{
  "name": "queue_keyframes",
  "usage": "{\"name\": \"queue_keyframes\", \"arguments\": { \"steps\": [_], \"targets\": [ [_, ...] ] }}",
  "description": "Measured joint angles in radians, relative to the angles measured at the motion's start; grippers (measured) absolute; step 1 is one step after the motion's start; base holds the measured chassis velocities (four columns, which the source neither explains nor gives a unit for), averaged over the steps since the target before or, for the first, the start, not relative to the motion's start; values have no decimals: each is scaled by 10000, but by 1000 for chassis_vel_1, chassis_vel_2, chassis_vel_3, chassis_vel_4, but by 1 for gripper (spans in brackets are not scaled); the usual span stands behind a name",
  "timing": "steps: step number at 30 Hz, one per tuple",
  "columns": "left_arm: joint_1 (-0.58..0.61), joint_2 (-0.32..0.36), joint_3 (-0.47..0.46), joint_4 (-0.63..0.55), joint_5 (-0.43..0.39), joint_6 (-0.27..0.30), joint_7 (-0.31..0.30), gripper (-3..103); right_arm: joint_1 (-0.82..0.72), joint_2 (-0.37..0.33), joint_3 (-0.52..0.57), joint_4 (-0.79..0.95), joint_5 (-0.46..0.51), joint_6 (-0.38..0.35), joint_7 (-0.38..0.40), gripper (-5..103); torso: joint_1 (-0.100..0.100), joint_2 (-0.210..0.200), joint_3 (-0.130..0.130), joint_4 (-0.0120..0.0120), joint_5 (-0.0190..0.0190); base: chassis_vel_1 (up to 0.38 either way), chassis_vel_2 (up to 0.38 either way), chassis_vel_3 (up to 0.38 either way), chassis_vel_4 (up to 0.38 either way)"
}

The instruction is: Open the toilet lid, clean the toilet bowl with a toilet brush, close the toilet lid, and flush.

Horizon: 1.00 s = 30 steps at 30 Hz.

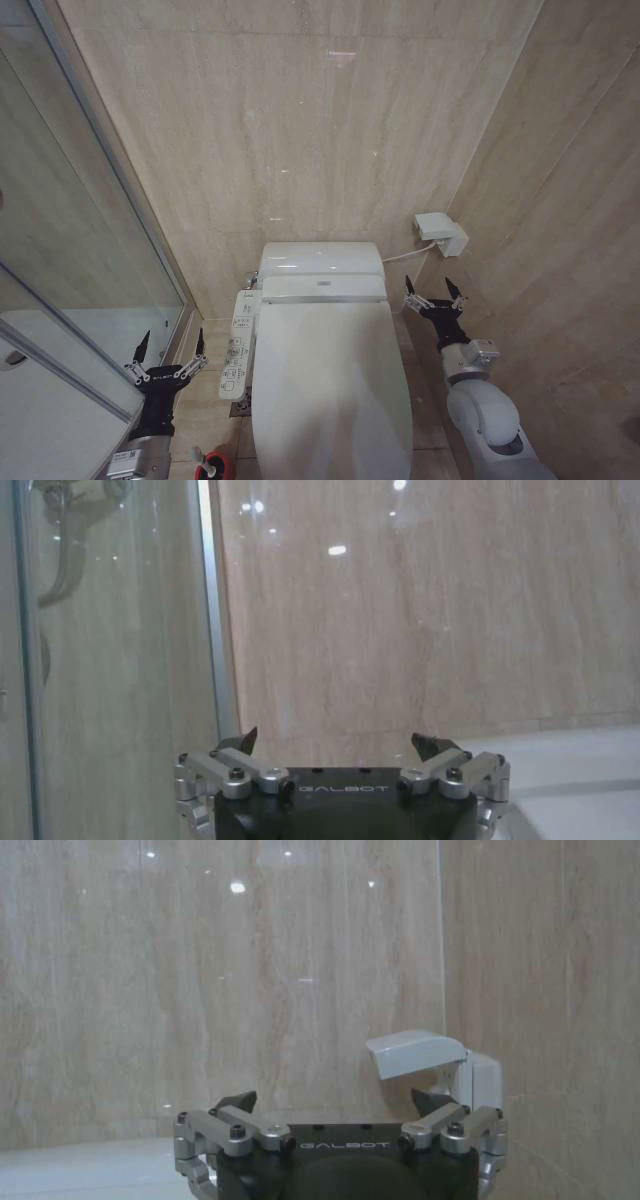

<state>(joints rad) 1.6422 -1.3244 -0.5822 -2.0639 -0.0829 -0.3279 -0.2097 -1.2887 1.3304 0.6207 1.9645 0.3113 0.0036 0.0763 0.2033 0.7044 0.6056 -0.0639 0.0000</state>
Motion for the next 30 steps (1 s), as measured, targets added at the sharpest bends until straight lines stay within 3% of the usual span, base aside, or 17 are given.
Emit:
{"name": "queue_keyframes", "arguments": {
  "steps": [30],
  "targets": [
    [-339, 66, 72, 323, -65, 18, 126, 100, -2, 0, 0, 0, 1, 0, 0, 100, -4, 1, -1, 0, 0, -29, 26, 25, -26]
  ]
}}
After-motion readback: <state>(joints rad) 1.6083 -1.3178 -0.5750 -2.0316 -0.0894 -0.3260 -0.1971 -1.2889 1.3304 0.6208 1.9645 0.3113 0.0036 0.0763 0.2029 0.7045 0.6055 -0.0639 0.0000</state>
